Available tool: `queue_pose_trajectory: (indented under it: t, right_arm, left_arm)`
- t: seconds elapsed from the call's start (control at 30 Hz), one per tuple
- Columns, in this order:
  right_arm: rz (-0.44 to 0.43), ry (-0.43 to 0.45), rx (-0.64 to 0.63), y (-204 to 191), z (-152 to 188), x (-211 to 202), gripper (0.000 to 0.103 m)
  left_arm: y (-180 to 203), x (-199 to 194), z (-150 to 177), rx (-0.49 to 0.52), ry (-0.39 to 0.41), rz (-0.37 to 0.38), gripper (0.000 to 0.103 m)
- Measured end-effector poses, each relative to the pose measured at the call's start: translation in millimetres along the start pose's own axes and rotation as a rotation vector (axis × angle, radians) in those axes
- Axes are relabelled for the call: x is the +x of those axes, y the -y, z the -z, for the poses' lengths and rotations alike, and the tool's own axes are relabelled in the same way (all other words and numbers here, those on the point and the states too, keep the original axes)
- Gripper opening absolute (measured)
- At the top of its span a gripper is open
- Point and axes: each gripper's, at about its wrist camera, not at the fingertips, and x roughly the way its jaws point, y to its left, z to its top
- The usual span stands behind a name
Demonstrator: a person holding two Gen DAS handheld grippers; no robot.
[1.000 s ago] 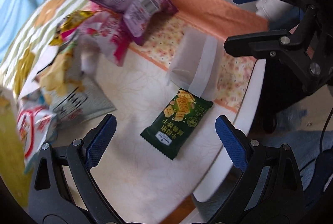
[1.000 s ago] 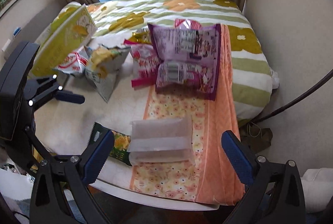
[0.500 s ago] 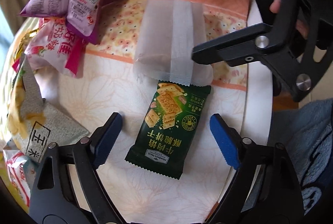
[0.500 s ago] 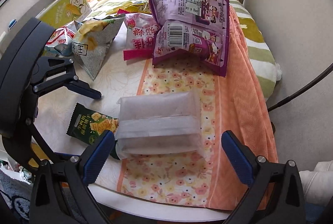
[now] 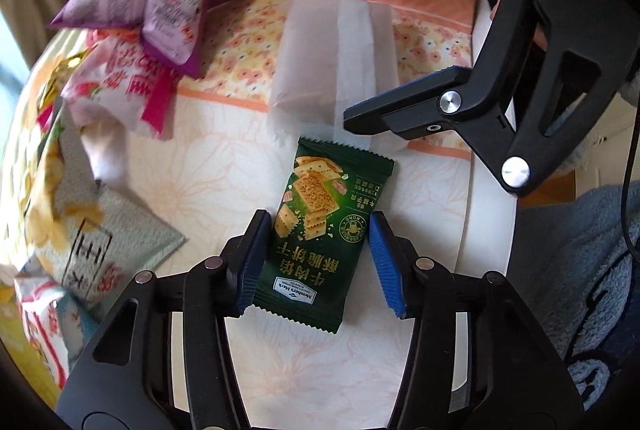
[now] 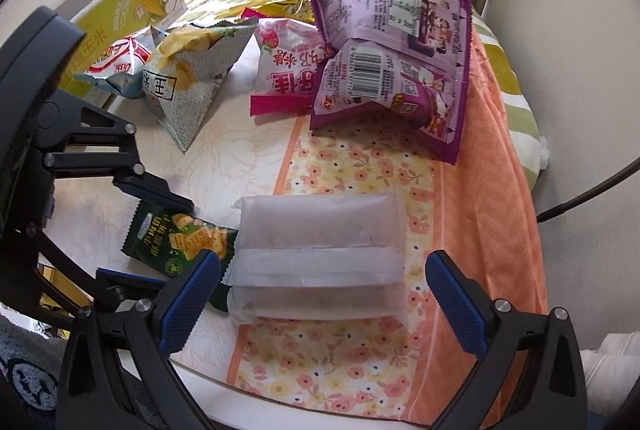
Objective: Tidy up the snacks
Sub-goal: 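Grasp the green cracker packet with left tool while right tool grasps the white paper packet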
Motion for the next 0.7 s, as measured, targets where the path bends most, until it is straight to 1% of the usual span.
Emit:
queue_pose_trajectory:
  t: [0.1, 0.3, 0.5, 0.53, 0.6, 0.7]
  right_arm:
    - [0.01, -0.023, -0.017, -2.2, -2.2, 7.0, 0.102]
    - [0.01, -0.072, -0.032, -7.3, -5.0, 22.2, 0.102]
    - [0.026, -0.092, -0.054, -13.4, -8.2, 34.9, 0.102]
    - [0.029, -0.091, -0.057, -13.9, -8.4, 35.8, 0.101]
    - [0.033, -0.087, -0.058, -14.4, -8.8, 36.6, 0.094]
    - [0.034, -0.082, -0.064, -15.3, -7.7, 37.9, 0.087]
  left_arm:
    - [-7.4, -4.0, 10.7, -0.047, -0.006, -0.01, 0.046]
    - [-18.3, -9.0, 19.5, -0.135, -0.021, -0.027, 0.046]
    - [-32.4, -17.6, 32.1, -0.231, -0.017, -0.037, 0.046]
    - [-39.1, -14.1, 28.5, -0.242, -0.017, -0.039, 0.046]
    - [-45.2, -17.1, 30.9, -0.266, -0.016, -0.041, 0.046]
    - [-54.5, -21.6, 30.5, -0.312, -0.005, -0.044, 0.046]
